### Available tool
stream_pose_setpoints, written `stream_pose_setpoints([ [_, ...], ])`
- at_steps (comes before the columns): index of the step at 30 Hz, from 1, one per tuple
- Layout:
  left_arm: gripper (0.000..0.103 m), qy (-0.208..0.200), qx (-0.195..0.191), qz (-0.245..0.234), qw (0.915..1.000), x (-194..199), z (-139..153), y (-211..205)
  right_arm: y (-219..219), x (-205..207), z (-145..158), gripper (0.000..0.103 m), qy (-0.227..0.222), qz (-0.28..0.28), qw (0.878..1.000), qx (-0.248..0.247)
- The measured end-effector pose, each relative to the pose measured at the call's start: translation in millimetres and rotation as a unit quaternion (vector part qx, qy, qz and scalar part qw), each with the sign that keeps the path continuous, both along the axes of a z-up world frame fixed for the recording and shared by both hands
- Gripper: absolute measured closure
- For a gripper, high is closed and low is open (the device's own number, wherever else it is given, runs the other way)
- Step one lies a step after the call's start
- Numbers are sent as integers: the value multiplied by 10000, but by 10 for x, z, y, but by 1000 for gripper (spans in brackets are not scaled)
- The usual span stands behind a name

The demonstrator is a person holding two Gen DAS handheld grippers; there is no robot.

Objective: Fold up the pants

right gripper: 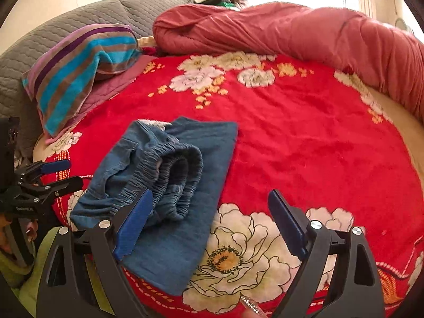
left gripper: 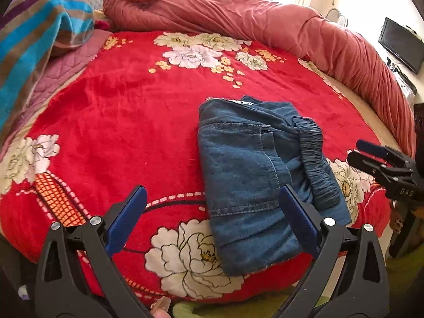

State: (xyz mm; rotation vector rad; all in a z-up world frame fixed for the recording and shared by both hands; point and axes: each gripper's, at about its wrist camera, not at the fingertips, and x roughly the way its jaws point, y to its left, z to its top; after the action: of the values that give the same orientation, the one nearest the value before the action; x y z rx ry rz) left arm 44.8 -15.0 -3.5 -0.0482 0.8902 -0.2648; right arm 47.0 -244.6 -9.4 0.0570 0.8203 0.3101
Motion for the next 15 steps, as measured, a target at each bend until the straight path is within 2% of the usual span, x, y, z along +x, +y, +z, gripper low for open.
stream_pose_setpoints([
  [5, 11, 135, -53, -61, 9999, 136, -95, -47, 11, 101, -112, 34, 231, 10, 9997, 79],
  [6, 16, 157, -70, -70, 9998, 156, -109, -55, 12, 128, -134, 36, 275, 13, 9996, 118],
  [11, 31, 333, -181, -190, 9991, 252, -192, -123, 10, 248, -230, 39, 543, 28, 9975, 442],
  [15, 35, 401, -195, -265, 9987, 318, -231, -174, 71, 341, -313, 39, 722, 91, 9963, 452],
])
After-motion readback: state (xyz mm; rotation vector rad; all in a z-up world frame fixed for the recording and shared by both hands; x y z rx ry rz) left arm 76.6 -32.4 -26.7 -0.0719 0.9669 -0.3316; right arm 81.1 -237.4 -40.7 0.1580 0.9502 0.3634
